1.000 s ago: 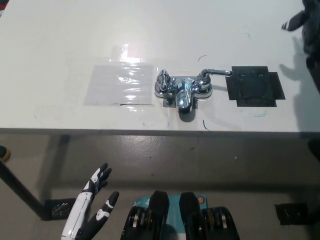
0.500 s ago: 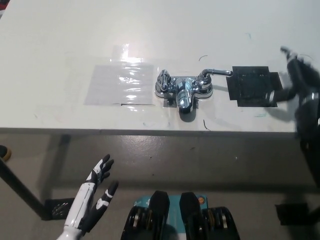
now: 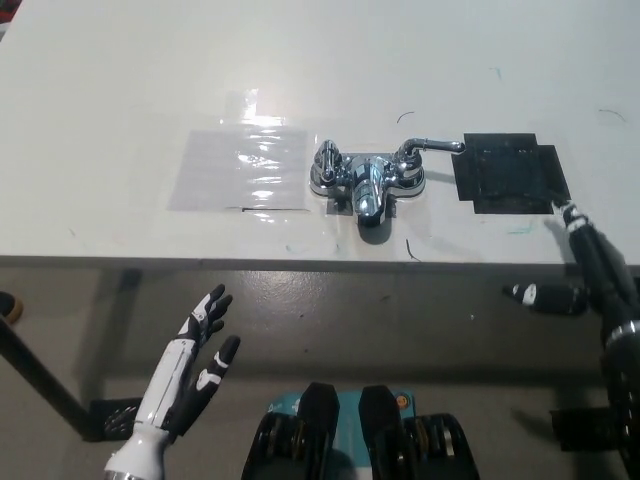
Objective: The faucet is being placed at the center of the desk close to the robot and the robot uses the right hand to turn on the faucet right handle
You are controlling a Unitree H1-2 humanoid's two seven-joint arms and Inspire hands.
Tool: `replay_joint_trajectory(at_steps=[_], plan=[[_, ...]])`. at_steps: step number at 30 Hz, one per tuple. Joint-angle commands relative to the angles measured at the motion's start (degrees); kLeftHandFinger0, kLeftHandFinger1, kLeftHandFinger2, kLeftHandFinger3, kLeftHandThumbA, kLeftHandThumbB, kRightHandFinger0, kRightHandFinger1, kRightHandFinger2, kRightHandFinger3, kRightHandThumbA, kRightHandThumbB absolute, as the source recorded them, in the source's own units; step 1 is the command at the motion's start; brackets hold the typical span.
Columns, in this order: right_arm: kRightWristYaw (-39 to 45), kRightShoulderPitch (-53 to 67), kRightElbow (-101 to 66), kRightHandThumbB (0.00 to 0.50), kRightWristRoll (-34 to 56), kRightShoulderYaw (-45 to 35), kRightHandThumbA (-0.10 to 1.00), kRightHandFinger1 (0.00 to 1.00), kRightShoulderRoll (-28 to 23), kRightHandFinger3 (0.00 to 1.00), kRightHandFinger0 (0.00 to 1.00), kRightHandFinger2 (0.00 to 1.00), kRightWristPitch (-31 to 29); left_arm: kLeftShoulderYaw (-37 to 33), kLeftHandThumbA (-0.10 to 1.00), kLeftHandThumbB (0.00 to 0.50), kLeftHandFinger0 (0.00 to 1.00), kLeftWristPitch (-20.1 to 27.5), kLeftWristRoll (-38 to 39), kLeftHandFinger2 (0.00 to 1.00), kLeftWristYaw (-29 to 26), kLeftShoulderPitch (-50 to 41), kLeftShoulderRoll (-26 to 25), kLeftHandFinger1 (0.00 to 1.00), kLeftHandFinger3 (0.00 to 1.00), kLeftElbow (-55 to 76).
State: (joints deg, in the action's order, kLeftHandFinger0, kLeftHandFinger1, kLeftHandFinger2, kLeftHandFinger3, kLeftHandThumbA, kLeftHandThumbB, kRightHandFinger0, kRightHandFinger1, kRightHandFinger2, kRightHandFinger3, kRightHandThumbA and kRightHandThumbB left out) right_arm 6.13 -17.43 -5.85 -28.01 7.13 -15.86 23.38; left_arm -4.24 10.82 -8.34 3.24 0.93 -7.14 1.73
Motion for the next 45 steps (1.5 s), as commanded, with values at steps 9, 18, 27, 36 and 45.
replay_joint_trajectory(at_steps=[9,18,27,36,45], plan=[[-12.4,19.9,-46.3,0.067,29.8,-4.8,1.0,1.0,10.0,1.0,1.0,1.0,-30.6,2.4,0.88,0.159,1.0,-0.1,-0.2,1.0,-0.8,8.2,-1.6,1.0,1.0,1.3],[-6.1,19.5,-22.3,0.053,32.1,-8.4,0.9,1.0,13.6,1.0,1.0,1.0,-34.2,2.6,0.91,0.157,1.0,-0.1,0.1,1.0,-0.4,7.3,-1.5,1.0,1.0,1.9],[-5.1,19.4,-2.9,0.0,31.6,-11.3,0.82,1.0,16.1,1.0,1.0,1.0,-37.4,2.0,0.91,0.137,1.0,-0.5,0.8,1.0,0.4,2.4,-1.1,1.0,1.0,3.7],[-3.3,20.2,3.7,0.0,31.4,-12.0,0.67,1.0,16.6,1.0,1.0,1.0,-41.1,2.0,0.88,0.153,1.0,-0.5,1.1,1.0,0.5,0.3,-1.0,1.0,1.0,4.0],[-2.9,22.4,4.5,0.013,30.8,-11.3,0.67,1.0,16.6,1.0,1.0,1.0,-42.2,1.8,0.88,0.153,1.0,-0.2,0.8,1.0,0.8,-0.7,-1.3,1.0,1.0,3.0]])
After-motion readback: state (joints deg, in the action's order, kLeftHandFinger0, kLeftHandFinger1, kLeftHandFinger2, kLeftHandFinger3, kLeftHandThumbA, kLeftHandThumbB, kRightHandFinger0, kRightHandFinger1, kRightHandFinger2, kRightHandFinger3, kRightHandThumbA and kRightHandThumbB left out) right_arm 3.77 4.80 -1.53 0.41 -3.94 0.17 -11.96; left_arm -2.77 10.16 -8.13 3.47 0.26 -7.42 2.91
